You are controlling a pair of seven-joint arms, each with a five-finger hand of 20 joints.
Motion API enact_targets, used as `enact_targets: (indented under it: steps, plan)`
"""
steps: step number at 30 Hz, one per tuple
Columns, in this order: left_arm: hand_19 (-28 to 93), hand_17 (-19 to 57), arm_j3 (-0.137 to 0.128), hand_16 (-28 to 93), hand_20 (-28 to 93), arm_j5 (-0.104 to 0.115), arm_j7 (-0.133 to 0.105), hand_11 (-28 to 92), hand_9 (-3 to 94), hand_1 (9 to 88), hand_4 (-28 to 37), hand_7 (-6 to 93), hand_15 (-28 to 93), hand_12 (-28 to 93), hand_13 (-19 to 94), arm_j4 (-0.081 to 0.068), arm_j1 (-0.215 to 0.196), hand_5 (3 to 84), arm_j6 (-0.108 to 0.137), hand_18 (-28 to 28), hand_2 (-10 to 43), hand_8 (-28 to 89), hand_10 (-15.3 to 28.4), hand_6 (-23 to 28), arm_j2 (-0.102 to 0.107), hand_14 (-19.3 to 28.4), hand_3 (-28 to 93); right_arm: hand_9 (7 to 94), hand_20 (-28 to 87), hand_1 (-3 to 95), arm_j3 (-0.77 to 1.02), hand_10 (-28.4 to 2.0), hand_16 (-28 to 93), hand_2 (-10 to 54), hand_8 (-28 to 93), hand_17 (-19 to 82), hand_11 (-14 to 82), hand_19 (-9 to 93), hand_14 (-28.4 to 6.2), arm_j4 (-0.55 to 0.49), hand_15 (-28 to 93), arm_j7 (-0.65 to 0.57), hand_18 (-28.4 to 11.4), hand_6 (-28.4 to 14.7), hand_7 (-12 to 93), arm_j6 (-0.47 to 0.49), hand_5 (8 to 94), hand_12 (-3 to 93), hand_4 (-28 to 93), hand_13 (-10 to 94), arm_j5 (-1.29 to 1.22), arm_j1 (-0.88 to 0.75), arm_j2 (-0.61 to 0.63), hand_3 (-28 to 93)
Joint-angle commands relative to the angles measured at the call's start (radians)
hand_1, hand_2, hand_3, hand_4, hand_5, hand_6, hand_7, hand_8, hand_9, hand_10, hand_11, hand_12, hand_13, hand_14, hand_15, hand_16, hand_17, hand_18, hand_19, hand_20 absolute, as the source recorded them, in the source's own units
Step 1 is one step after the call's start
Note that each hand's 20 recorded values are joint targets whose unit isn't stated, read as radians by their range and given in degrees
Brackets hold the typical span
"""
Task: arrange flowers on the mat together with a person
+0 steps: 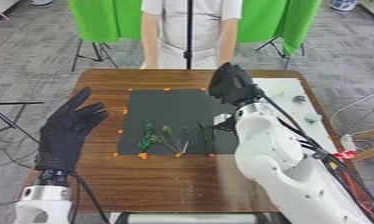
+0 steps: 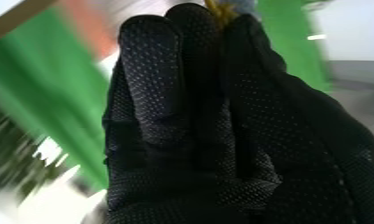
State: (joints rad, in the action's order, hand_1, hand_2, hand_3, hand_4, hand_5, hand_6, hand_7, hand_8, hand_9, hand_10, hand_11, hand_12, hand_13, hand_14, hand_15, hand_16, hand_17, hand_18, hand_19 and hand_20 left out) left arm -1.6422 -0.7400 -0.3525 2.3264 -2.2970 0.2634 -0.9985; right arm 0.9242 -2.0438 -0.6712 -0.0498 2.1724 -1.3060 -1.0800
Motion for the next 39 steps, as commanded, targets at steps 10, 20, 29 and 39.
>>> enact_targets:
  steps: [10,20,29,39]
  plan:
    - [65,-1.0,0.107,-6,21,0.000,-0.047,27,41.6,23.5,-23.0,7.5,57,13,31,-0.015,0.171,39.2,0.009,25.4,6.9,-7,20.9,8.9,0.097,27.7,76,87.3,14,61.6,-0.259,-7.0,28,-9.5,-7,25,16.2,72,-3.2,0.374,54,0.164,-13.8,1.3,36,-0.051,74.3,37.8,-28,76,-0.151,0.207,-0.311,68]
    - [64,-0.8,0.138,-7,23,-0.041,0.084,27,41.8,23.5,-23.5,7.9,58,13,31,-0.060,0.291,39.0,-0.104,25.3,6.7,-7,20.9,8.7,0.028,27.7,77,86.7,16,60.3,-0.410,-6.2,27,-9.5,-10,25,16.8,70,-2.4,0.453,54,0.146,-12.7,3.0,38,-0.051,73.7,36.5,-28,76,-0.183,0.265,-0.271,68]
    - [63,-0.8,0.141,-7,24,-0.038,0.090,28,41.9,23.5,-23.5,7.9,58,13,31,-0.063,0.294,39.0,-0.098,25.1,6.7,-7,20.9,8.8,0.024,27.7,77,88.6,19,60.1,-0.466,-5.3,27,-9.5,-10,24,15.4,69,-2.3,0.479,54,0.167,-12.9,5.7,29,0.013,77.1,36.6,-28,76,-0.140,0.292,-0.259,64]
    - [62,-1.1,0.138,-7,25,-0.040,0.095,28,41.8,23.7,-23.2,7.9,58,13,31,-0.067,0.292,39.0,-0.104,25.2,6.8,-7,20.9,8.9,0.019,27.7,77,86.5,20,57.9,-0.480,-5.0,24,-9.5,-10,22,14.0,68,-3.1,0.484,55,0.122,-13.4,5.9,24,0.034,69.4,36.0,-28,73,-0.137,0.306,-0.250,58]
